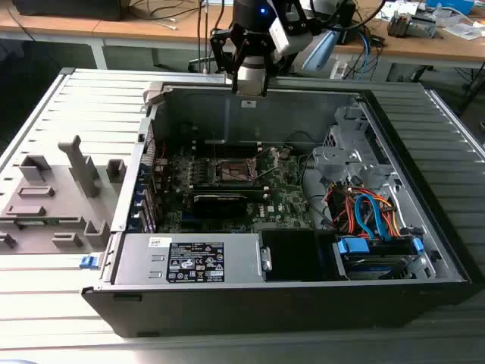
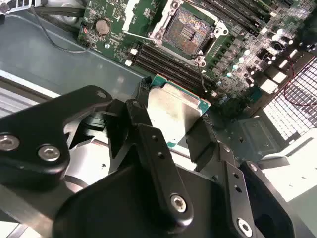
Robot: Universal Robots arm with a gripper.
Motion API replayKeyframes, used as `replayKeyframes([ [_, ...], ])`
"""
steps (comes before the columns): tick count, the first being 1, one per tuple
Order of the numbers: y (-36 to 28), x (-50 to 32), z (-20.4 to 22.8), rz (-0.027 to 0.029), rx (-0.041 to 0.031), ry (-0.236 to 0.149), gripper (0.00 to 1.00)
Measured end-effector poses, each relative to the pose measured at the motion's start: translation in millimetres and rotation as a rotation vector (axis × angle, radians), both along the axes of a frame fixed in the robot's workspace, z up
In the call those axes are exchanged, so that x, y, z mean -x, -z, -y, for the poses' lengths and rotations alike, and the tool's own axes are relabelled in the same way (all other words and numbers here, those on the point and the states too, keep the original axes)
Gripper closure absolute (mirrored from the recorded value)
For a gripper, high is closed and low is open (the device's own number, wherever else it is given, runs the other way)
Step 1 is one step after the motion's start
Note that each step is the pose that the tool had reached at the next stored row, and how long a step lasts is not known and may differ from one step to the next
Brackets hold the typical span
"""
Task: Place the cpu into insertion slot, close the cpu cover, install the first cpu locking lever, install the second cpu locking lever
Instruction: 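Place the cpu into insertion slot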
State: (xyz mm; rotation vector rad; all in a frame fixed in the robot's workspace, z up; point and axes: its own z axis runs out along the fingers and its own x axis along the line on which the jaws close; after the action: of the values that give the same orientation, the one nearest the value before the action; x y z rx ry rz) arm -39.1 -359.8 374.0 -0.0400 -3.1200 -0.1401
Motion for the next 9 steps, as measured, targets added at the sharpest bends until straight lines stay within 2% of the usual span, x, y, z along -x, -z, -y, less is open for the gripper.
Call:
replayKeyframes([
  [2,0.2,0.0,2.9,0.0001,-0.0001,0.000,0.45],
  [9,0.6,0.0,5.0,0.0000,0.0001,0.000,0.45],
])
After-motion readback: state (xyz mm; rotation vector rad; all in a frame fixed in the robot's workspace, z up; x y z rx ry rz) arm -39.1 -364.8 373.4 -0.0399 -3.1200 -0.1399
